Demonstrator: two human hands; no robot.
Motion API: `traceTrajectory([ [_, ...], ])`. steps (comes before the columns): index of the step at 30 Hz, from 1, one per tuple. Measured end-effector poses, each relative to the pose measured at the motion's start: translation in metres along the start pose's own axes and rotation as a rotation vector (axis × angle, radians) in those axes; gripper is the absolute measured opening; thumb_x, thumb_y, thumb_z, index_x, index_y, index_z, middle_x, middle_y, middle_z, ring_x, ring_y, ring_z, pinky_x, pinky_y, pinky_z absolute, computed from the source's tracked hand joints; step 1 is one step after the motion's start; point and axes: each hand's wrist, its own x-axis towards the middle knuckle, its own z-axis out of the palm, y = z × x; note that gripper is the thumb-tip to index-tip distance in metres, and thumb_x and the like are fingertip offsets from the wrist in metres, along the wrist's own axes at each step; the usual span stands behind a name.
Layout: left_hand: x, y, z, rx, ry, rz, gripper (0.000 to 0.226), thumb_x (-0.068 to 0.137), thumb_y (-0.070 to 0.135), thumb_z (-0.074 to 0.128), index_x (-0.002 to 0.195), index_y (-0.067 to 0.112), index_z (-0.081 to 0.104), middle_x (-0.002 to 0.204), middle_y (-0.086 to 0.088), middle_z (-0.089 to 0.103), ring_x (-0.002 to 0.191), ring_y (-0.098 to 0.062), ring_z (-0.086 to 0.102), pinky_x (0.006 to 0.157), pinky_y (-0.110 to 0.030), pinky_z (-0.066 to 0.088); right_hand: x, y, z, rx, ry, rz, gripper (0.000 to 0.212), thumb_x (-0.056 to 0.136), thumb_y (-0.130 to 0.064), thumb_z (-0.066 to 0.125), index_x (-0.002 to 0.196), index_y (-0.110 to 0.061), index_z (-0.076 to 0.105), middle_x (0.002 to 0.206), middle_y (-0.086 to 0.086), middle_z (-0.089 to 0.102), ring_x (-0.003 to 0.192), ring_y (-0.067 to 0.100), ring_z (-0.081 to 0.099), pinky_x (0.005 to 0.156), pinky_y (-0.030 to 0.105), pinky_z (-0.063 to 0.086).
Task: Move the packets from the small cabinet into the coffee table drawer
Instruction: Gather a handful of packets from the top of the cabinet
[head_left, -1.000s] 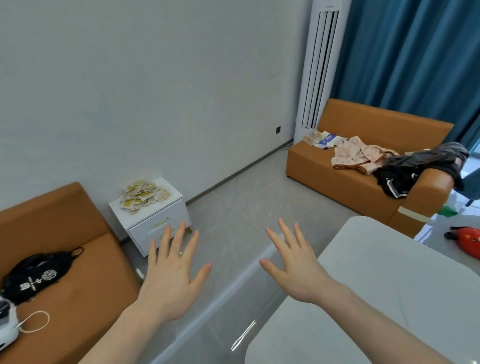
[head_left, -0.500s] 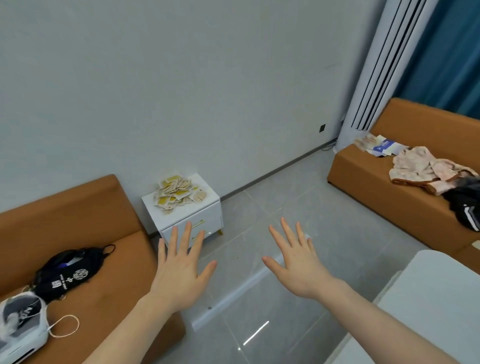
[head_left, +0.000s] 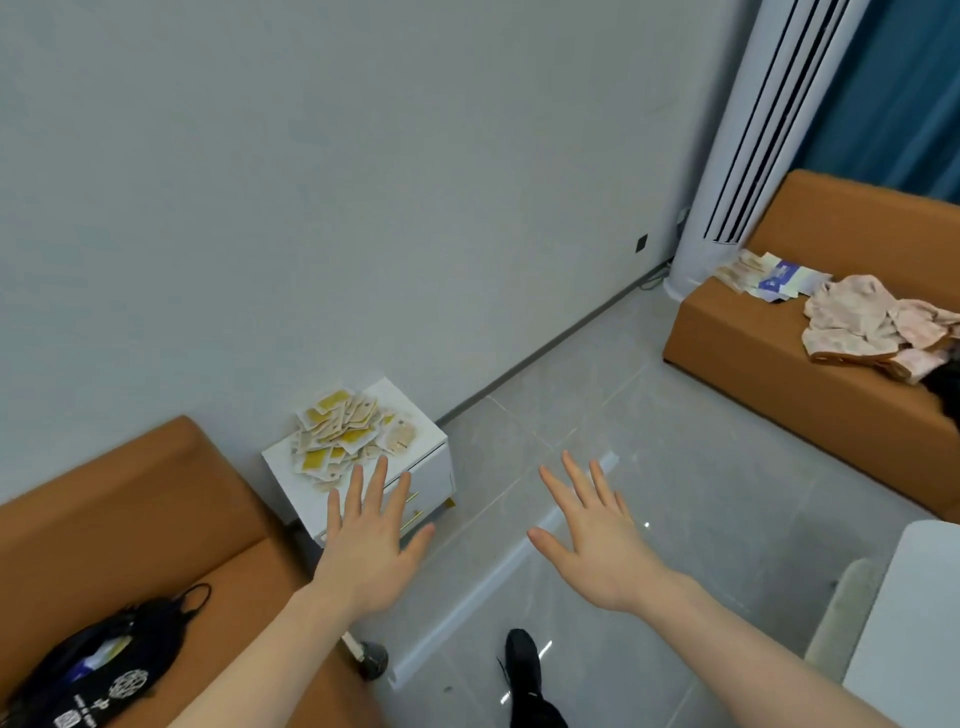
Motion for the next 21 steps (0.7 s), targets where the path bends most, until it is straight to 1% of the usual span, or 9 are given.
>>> traceTrajectory([
  [4, 0.071, -0.026, -0.001, -0.004, -0.024, -0.069, 0.076, 0.097, 0.069, 0.019, 0.161, 0.032, 0.001, 0.166, 0.002, -0.022, 0.151, -0.025, -0.027, 0.123, -0.05, -0.013, 0.083, 0.002, -0.007, -0.009, -0.054, -0.024, 0.079, 0.099, -0.064, 0.036, 0.16, -0.037, -0.006, 0.165, -0.009, -0.026, 0.153, 0.024, -0.024, 0.126, 0.048, -0.003],
  [6, 0.1, -0.04, -0.003, -0.02, -0.051, -0.109, 0.082, 0.092, 0.074, 0.014, 0.161, 0.033, 0.001, 0.166, 0.002, -0.021, 0.151, -0.025, -0.026, 0.123, -0.05, -0.012, 0.122, -0.001, -0.013, -0.011, -0.111, -0.043, 0.083, 0.098, -0.065, 0.041, 0.16, -0.037, -0.006, 0.165, -0.009, -0.026, 0.154, 0.024, -0.023, 0.127, 0.048, -0.002],
  [8, 0.127, -0.053, -0.005, -0.053, -0.038, -0.171, 0.09, 0.083, 0.078, 0.005, 0.16, 0.033, 0.001, 0.167, 0.003, -0.019, 0.152, -0.025, -0.022, 0.123, -0.05, -0.01, 0.165, -0.004, -0.019, -0.022, -0.14, -0.08, 0.085, 0.097, -0.064, 0.043, 0.161, -0.037, -0.006, 0.165, -0.009, -0.025, 0.154, 0.024, -0.022, 0.127, 0.047, -0.001],
  [9, 0.138, -0.061, -0.006, -0.063, -0.035, -0.201, 0.09, 0.082, 0.078, 0.004, 0.16, 0.033, 0.001, 0.167, 0.002, -0.017, 0.153, -0.025, -0.02, 0.124, -0.049, -0.008, 0.187, -0.006, -0.022, -0.044, -0.156, -0.096, 0.084, 0.097, -0.064, 0.043, 0.161, -0.036, -0.005, 0.166, -0.008, -0.024, 0.154, 0.025, -0.021, 0.127, 0.048, 0.0],
  [12, 0.161, -0.088, -0.007, -0.095, -0.044, -0.277, 0.08, 0.093, 0.073, 0.02, 0.16, 0.033, 0.003, 0.168, 0.002, -0.012, 0.154, -0.025, -0.015, 0.125, -0.05, -0.002, 0.247, -0.019, -0.023, -0.096, -0.232, -0.12, 0.083, 0.098, -0.063, 0.042, 0.161, -0.033, -0.003, 0.167, -0.006, -0.021, 0.155, 0.027, -0.018, 0.127, 0.048, 0.002],
  [13, 0.168, -0.097, -0.007, -0.11, -0.037, -0.304, 0.081, 0.091, 0.074, 0.019, 0.16, 0.033, 0.004, 0.168, 0.002, -0.011, 0.155, -0.025, -0.013, 0.125, -0.05, -0.001, 0.266, -0.024, -0.021, -0.091, -0.244, -0.132, 0.084, 0.098, -0.064, 0.042, 0.162, -0.033, -0.003, 0.168, -0.006, -0.02, 0.155, 0.027, -0.017, 0.127, 0.048, 0.002],
  [16, 0.194, -0.129, -0.007, -0.144, -0.041, -0.374, 0.093, 0.077, 0.076, 0.005, 0.16, 0.033, 0.008, 0.169, 0.002, -0.008, 0.155, -0.025, -0.009, 0.124, -0.048, 0.001, 0.319, -0.043, -0.011, -0.086, -0.274, -0.177, 0.084, 0.096, -0.065, 0.042, 0.161, -0.035, -0.002, 0.168, -0.005, -0.017, 0.156, 0.028, -0.014, 0.127, 0.048, 0.005],
  [17, 0.204, -0.141, -0.007, -0.155, -0.05, -0.397, 0.093, 0.078, 0.076, 0.007, 0.16, 0.033, 0.009, 0.169, 0.001, -0.007, 0.155, -0.025, -0.008, 0.124, -0.048, 0.002, 0.335, -0.05, -0.006, -0.093, -0.291, -0.184, 0.083, 0.096, -0.065, 0.042, 0.161, -0.035, -0.002, 0.168, -0.005, -0.017, 0.156, 0.027, -0.014, 0.127, 0.048, 0.005],
  [21, 0.256, -0.193, -0.002, -0.167, -0.084, -0.417, 0.075, 0.093, 0.064, 0.025, 0.16, 0.032, 0.013, 0.169, 0.0, -0.002, 0.155, -0.026, -0.002, 0.124, -0.047, 0.008, 0.397, -0.072, 0.014, -0.112, -0.344, -0.167, 0.083, 0.097, -0.062, 0.043, 0.161, -0.033, -0.001, 0.169, -0.005, -0.014, 0.156, 0.027, -0.012, 0.127, 0.047, 0.007],
])
